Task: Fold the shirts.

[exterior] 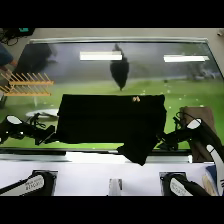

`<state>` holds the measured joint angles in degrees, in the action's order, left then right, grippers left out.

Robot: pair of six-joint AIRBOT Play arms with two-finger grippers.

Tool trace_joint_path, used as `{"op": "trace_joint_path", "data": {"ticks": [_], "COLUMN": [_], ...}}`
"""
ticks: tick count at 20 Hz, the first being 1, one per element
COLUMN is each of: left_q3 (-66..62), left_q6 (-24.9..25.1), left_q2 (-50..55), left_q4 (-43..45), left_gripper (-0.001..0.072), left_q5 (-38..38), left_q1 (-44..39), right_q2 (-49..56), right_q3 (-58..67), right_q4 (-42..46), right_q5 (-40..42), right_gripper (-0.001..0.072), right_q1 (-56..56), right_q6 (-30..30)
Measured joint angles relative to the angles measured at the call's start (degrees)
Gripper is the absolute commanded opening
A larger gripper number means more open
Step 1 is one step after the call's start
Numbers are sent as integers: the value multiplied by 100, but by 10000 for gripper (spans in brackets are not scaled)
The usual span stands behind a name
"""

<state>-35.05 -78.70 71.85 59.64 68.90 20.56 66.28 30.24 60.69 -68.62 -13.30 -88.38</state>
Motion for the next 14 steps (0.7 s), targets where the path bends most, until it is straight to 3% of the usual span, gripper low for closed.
{"op": "trace_joint_path", "data": {"ticks": [2,4,5,9,14], "left_q3": [0,0,-2,-103,-870], "left_q6": [2,2,2,92,350], "left_q2": [-33,-57,-68,-155,-378], "left_q4": [11,4,0,-15,-68], "left_gripper": [38,38,37,36,35], "left_q5": [-2,15,26,116,426], "left_q1": [2,2,0,0,0], "right_q2": [107,210,249,256,72], "right_q3": [-57,-87,-98,46,1178], "right_q4": [-136,-184,-201,-339,-518], "right_q5": [37,114,195,308,-166], "right_gripper": [277,71,22,21,21], "right_q1": [-2,-2,2,7,0], "right_q6": [2,13,28,341,422]}}
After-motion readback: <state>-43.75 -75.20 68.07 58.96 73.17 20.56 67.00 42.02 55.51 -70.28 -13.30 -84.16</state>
